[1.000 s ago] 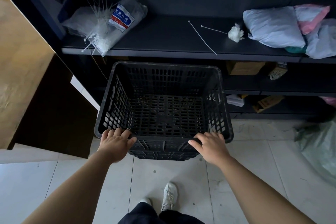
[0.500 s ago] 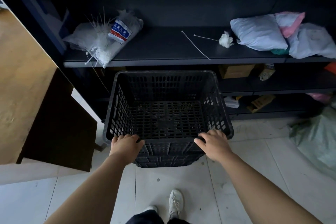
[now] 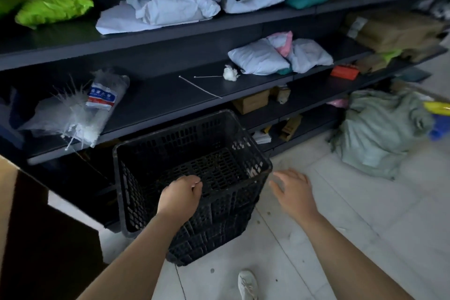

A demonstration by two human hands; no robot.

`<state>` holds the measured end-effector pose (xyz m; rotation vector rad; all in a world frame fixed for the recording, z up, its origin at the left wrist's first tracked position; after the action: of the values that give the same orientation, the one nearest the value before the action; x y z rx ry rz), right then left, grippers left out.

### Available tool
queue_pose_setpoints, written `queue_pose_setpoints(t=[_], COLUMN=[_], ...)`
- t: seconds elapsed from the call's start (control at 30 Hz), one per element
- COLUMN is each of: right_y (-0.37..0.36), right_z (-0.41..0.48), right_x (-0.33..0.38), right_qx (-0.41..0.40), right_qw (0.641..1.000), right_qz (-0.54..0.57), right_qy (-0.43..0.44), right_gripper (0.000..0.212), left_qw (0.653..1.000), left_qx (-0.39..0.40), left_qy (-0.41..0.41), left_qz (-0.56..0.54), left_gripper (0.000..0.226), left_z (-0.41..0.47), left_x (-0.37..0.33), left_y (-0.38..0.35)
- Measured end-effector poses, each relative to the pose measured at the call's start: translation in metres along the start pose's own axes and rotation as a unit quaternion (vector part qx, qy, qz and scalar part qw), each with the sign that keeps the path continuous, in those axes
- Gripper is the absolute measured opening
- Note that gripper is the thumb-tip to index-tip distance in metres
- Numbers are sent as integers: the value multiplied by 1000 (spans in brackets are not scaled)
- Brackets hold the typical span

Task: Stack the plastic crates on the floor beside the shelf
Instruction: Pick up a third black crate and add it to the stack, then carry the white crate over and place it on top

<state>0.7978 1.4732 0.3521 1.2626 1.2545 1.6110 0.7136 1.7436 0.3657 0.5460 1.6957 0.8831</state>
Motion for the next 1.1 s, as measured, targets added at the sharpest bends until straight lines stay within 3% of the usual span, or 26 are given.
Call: queue_pose_setpoints(t=[0.2,0.5,0.7,0.83,1.1], right_y=[52,119,161,191,231], right_z=[-49,-149,-233,-294,-399], right_x=[-55,-195,-308,-379,-496], right_qx=[-51,-129,-166,-185,-210], right_qw=[995,961,922,890,824], right_qz=[-8,-31,-47,-56,-50], right_qy=[-81,-244,-348,-412,-523], right_gripper=[39,37,38,36,35], left_qw=[991,937,892,867,808], left_qx=[37,124,170,183,236], left_qy=[-130,-325,-417,-464,-539], left_qz=[7,44,30,-4,-18], left_gripper=[37,29,43,72,46], left_z=[9,-7,-43,-84,-153], left_x=[-93,-254,-380,-465,-601], left_y=[-22,-114,-201,-266,-394])
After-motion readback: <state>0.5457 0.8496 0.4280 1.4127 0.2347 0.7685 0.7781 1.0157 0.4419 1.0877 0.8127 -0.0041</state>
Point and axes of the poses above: each hand's wrist, its own z-axis towards the middle knuckle, its own y-axis out of the back of the hand, x = y × z, the point moved 5 cm from there along z, towards the middle knuckle, and after that the axes turned 9 degrees about -z, right-handed, at the moved point
